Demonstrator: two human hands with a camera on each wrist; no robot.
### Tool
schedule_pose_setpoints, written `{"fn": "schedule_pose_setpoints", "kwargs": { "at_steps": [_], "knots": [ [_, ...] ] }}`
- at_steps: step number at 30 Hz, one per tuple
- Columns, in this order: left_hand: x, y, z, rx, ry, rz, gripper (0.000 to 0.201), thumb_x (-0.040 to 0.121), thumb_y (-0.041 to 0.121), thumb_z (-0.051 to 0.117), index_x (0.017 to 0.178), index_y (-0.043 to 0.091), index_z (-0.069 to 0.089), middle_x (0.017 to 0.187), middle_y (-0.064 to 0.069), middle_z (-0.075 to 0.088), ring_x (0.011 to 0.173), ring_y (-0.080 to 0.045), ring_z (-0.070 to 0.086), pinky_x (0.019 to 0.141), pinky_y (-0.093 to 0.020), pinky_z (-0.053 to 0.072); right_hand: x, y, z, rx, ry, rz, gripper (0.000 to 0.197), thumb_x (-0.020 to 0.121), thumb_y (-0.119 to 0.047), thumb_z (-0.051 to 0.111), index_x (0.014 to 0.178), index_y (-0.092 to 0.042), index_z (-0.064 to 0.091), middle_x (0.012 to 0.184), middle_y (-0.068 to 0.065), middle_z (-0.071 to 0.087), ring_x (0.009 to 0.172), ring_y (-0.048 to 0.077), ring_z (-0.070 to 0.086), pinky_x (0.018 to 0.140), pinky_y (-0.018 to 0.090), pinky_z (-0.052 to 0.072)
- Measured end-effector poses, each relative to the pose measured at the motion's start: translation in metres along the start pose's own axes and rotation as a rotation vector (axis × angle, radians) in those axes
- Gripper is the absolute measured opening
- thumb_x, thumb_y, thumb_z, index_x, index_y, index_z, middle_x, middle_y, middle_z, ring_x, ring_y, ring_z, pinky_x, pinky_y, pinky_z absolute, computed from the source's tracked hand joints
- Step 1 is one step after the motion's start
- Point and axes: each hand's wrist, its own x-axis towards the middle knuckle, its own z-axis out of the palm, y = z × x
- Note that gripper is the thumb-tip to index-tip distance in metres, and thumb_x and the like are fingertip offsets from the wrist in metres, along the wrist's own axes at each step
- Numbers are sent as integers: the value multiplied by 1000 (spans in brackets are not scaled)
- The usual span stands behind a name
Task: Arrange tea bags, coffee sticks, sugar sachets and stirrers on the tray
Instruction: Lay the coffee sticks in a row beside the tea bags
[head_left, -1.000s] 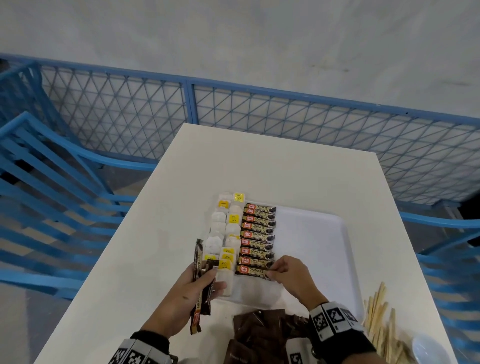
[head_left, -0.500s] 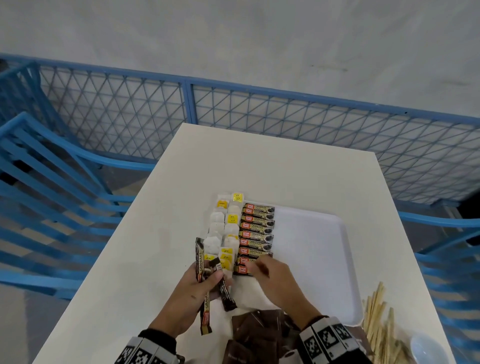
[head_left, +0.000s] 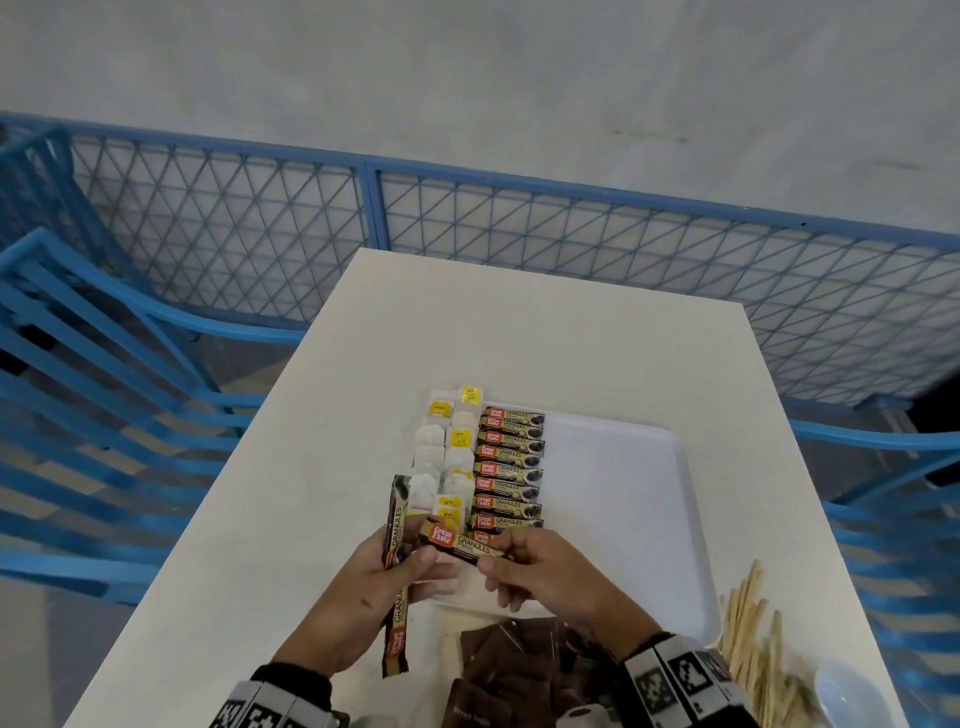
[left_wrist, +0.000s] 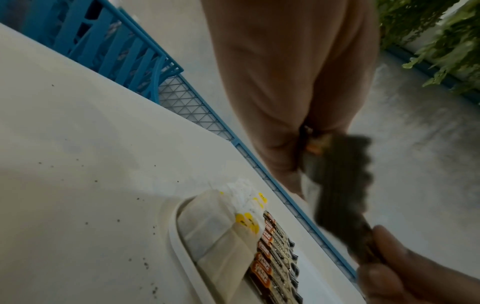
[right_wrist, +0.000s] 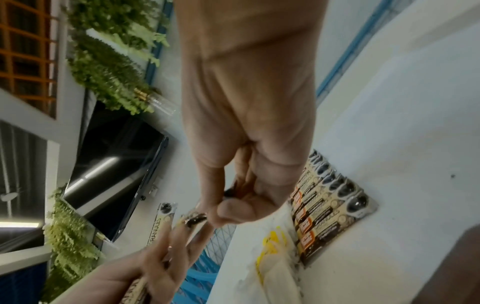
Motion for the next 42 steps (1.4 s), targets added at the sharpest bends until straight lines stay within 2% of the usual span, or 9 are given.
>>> {"fn": "schedule_pose_setpoints", "kwargs": {
  "at_steps": [2,5,11,15,20,23,32,38,42],
  "knots": [
    [1,-1,1,60,64,-6,12,91,7,55,102,4,58,60,2,61,54,-7,59,49,-15,42,-3,1,-3,-44,33,-26,8,85,-10,66,85,-10,58,67,3,63,49,8,54,49,18,45],
    [4,-4,-1,149,123,-14,8,91,8,56,94,0,58,49,6,46,42,-4,40,43,-15,33,-6,4,-5,-38,63,-54,8,83,-10,68,82,-11,60,66,2,64,48,7,54,49,18,45],
    [5,-7,0,216,156,-41,5,89,5,60,88,1,60,54,0,44,41,-5,35,42,-16,30,-9,14,-12,77,137,-28,8,89,-6,59,90,-5,66,76,7,64,63,11,58,59,20,49],
    [3,-11,0,209,156,-95,9,93,9,54,94,2,60,72,-9,56,43,-6,36,43,-17,30,-7,28,-19,17,207,48,12,87,-3,62,96,-7,68,80,10,65,66,13,59,63,20,51],
    [3,-8,-3,111,234,-135,8,94,3,44,95,7,50,73,-9,57,47,-12,38,45,-21,30,-4,39,-34,-240,315,72,10,81,-10,70,83,-18,65,75,2,70,64,10,59,59,16,45],
    [3,-4,-3,28,244,-154,9,92,2,39,94,9,46,69,-9,51,48,-15,37,45,-23,29,1,47,-42,-305,390,91,14,77,-12,74,78,-18,61,80,4,73,74,14,66,72,28,51],
    [5,-7,2,-28,212,-158,15,92,0,35,92,7,48,64,-6,47,52,-17,41,48,-26,33,22,54,-37,-433,467,110,16,76,-17,76,80,-14,61,84,4,69,77,12,61,61,12,41],
    [1,-6,5,143,113,-130,16,93,3,41,99,7,56,59,-2,48,59,-16,43,57,-27,39,27,47,-29,-507,495,62,19,78,-12,72,79,-13,54,80,-3,53,71,7,51,55,8,39],
    [-1,-6,8,402,22,-66,16,96,8,45,106,13,57,68,-1,48,62,-11,45,60,-19,42,20,22,-12,-554,442,-107,16,88,-35,60,85,-20,55,78,-8,49,65,1,47,58,10,38]
  ]
}}
